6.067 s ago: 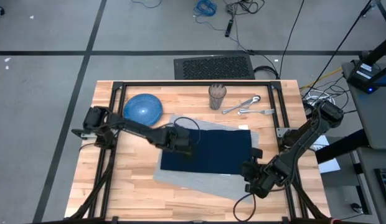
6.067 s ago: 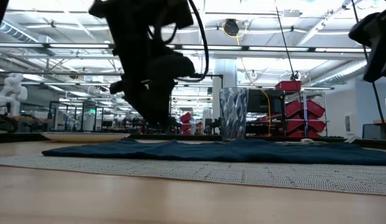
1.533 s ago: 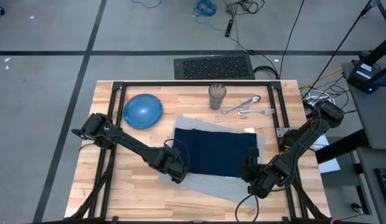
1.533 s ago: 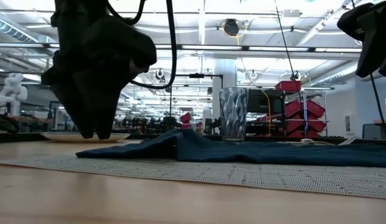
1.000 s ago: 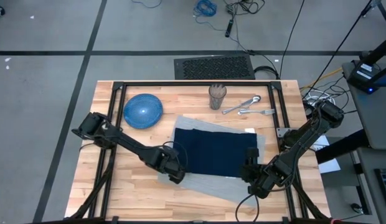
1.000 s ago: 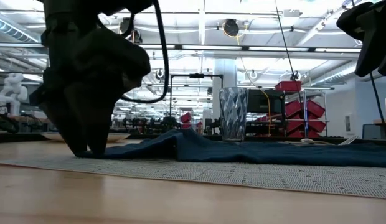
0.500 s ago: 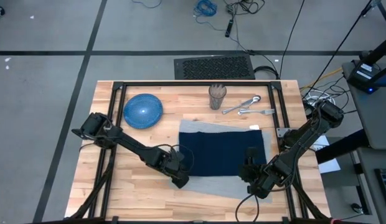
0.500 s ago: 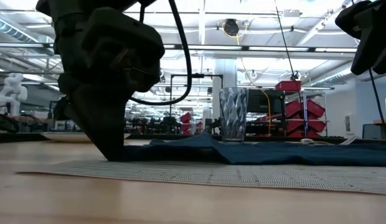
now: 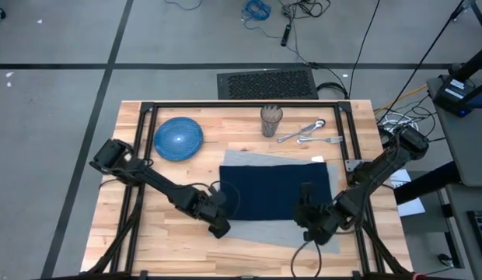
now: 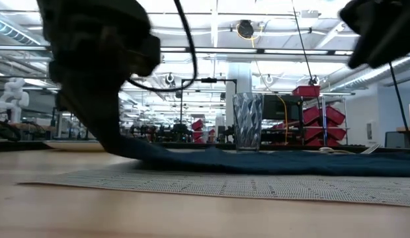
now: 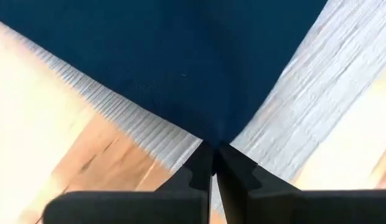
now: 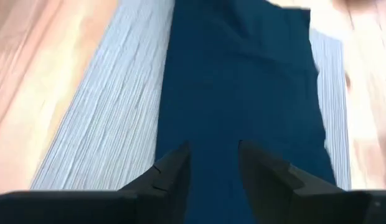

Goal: Set table place
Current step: Fold the blue napkin

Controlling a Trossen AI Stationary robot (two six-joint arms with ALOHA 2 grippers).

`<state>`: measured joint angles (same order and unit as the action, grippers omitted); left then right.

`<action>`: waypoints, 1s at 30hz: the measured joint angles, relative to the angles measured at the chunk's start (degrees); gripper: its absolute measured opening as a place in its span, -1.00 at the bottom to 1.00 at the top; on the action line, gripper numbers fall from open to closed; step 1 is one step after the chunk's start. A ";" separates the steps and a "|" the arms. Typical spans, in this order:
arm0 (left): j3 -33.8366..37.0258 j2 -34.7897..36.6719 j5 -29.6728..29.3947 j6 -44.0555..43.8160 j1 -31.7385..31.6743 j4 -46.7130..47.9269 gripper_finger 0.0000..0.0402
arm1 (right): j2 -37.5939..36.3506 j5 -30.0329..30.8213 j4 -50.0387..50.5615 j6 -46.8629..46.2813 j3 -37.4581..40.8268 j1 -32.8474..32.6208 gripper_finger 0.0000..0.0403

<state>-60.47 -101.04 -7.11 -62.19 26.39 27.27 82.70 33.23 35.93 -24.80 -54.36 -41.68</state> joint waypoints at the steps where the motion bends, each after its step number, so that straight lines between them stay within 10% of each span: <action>1: 0.00 0.19 -0.33 -0.02 0.30 0.20 -1.00 | 0.00 -1.09 -1.50 2.89 0.01 1.46 -0.40; 15: 0.00 0.51 -4.89 2.39 1.80 0.08 -1.00 | 7.13 -31.64 -24.83 32.66 -0.01 28.38 -0.40; 30: -0.09 0.62 -6.23 5.32 1.93 -2.04 -1.00 | 16.10 -50.13 -30.30 33.18 -0.01 37.44 -0.40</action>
<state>-60.55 -100.42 -13.34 -56.88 28.32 25.24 98.80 -16.91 5.63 8.38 -54.37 -4.24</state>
